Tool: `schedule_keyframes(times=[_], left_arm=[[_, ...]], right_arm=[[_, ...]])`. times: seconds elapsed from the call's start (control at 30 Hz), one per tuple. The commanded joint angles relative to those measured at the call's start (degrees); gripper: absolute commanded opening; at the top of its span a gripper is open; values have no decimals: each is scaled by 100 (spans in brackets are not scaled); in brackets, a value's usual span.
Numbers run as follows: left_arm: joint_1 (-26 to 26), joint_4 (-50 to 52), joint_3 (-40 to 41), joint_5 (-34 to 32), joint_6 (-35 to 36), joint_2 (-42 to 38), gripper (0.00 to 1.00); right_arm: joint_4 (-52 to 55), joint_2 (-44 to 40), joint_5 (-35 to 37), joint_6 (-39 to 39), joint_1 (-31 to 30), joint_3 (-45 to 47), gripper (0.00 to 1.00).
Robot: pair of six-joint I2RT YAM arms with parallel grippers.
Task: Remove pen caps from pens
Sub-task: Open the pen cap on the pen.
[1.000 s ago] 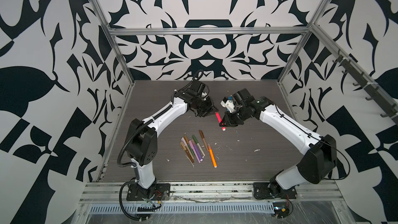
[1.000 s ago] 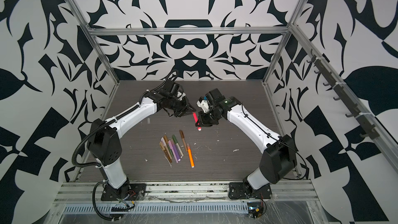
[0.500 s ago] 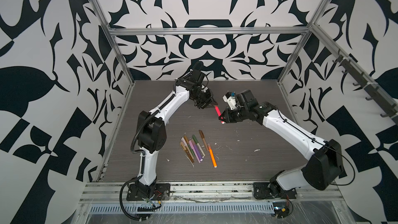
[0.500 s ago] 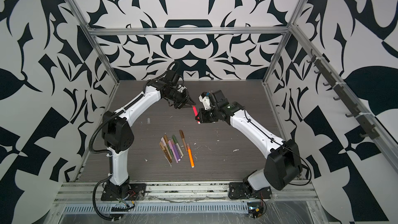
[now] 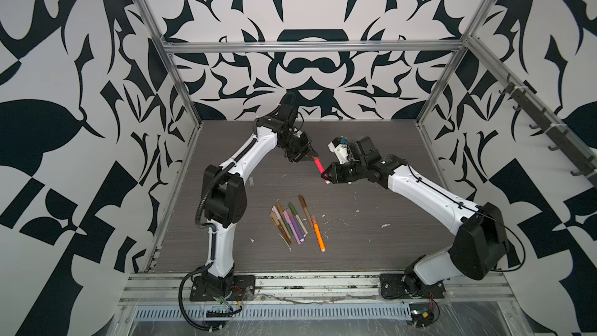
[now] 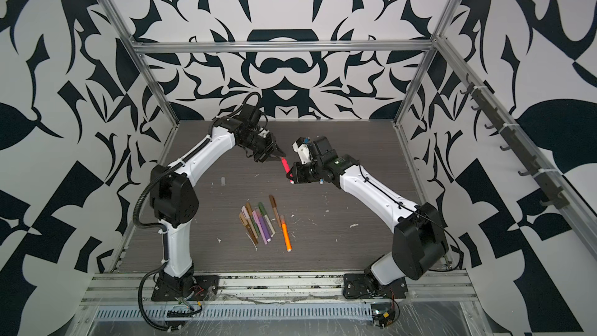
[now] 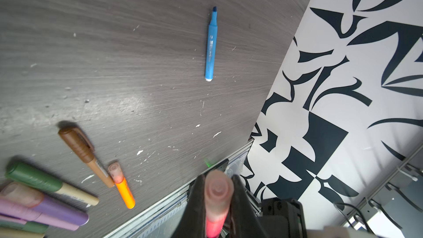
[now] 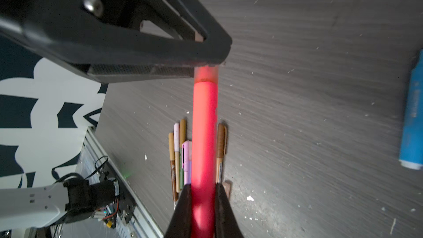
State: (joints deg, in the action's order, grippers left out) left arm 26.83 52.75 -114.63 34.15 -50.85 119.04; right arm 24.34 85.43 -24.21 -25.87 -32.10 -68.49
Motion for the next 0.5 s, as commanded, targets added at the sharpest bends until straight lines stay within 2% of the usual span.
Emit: schedule_keyframes(times=[0.0, 0.17, 0.33, 0.47], left_arm=[[-659, -1186, -679, -1292, -79, 311, 0], [-777, -1119, -656, -1349, 58, 324, 0], [-1134, -1318, -529, -1323, 54, 360, 0], [-1261, -1173, -1009, -1381, 80, 628, 0]], right_arm=[[1811, -339, -1200, 26, -354, 357, 0], [1803, -439, -1183, -15, -354, 396, 0], [1768, -550, -1209, -85, -360, 532, 0], [1776, -669, -1209, -120, -377, 673, 0]])
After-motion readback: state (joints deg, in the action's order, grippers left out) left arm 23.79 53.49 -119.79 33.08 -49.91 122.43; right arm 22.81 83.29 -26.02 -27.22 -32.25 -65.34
